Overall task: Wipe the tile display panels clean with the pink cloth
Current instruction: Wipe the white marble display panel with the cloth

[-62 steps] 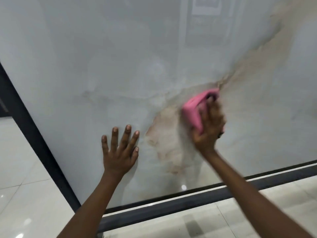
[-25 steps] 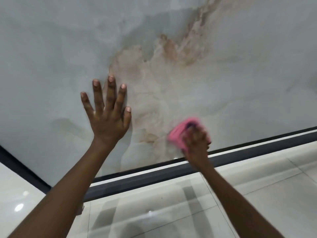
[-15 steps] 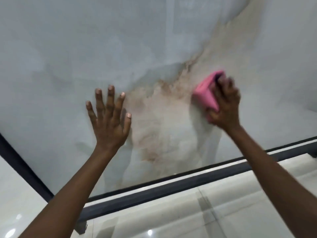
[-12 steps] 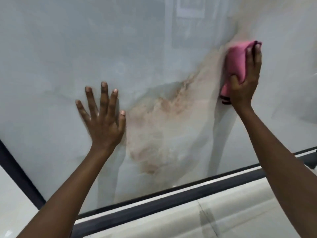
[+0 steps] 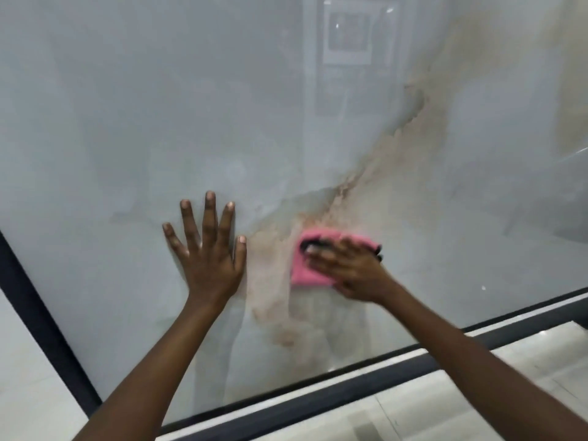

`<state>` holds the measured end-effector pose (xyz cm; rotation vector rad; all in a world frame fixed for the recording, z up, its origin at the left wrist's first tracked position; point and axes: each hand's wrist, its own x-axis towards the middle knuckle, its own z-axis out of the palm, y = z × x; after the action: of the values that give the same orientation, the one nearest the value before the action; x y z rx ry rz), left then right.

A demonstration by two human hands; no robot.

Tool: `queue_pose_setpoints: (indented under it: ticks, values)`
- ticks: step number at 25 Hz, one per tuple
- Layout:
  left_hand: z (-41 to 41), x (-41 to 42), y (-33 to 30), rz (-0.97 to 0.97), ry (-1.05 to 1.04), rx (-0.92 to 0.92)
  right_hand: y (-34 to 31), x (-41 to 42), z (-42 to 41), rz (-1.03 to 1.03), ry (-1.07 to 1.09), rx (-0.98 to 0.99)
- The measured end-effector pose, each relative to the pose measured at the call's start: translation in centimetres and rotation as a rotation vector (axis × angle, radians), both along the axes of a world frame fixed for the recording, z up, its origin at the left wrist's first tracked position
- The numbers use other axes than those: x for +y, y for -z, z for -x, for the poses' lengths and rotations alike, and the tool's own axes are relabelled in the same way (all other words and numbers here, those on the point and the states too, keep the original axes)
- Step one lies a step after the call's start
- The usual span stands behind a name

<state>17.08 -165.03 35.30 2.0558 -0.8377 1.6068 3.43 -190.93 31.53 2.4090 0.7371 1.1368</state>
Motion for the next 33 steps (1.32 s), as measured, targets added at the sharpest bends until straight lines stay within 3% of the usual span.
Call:
queue_pose_setpoints:
  ticks: [1,5,7,9,10,14,15,17,21,23,25,27,31,33]
  values:
    - [0.2,-0.1,-1.6,0.012,0.028,-0.002,-4.0,-2.3,0.2,-0.091,0.083,-0.150]
    - [-0.2,-0.7,-11.2,0.110,0.015,-0.013,-22.0,-8.9,1.9,-0.988,0.202,-0.653]
    - [-0.6,-1.0,-12.0,0.101,-0.038,-0.012,-24.8,-9.0,1.7,-1.151,0.215,-0.748]
    - [-0.6,-1.2,-11.1,0.078,-0.073,-0.009,-24.3,-6.0,0.6,-1.133,0.179,-0.772]
    - [-0.6,-1.1,-10.9,0.064,-0.079,-0.003,-21.6,-2.9,-0.2,-1.028,0.124,-0.736]
    - [-0.6,-0.7,-11.8,0.054,-0.083,0.005,-7.4,6.4,-1.1,-0.093,0.168,0.023]
    - [-0.3,-0.6,-11.7,0.069,-0.065,0.007,-7.7,5.4,-1.1,0.009,0.147,0.073]
    - [0.2,-0.7,-12.5,0.087,0.018,-0.012,-13.4,1.2,-1.7,0.009,0.102,-0.106]
    - [-0.7,-0.9,-21.4,0.071,0.056,-0.151,-28.7,-5.9,0.3,-0.635,0.228,-0.641]
    - [-1.7,-0.7,-24.6,0.075,0.017,-0.137,-33.6,-8.2,1.7,-1.031,0.237,-0.748]
    - [-2.3,-1.1,-24.6,0.080,-0.026,-0.144,-35.8,-7.3,1.5,-1.227,0.218,-0.782]
    - [-2.5,-1.2,-24.1,0.073,-0.037,-0.165,-34.2,-3.1,-0.8,-1.080,0.125,-0.789]
    - [-2.5,-0.9,-24.4,0.073,-0.016,-0.181,-21.9,6.2,-4.1,-0.073,0.018,-0.374]
    - [-1.7,-0.8,-25.4,0.119,0.068,-0.185,-23.7,5.0,-3.0,0.142,0.027,-0.276]
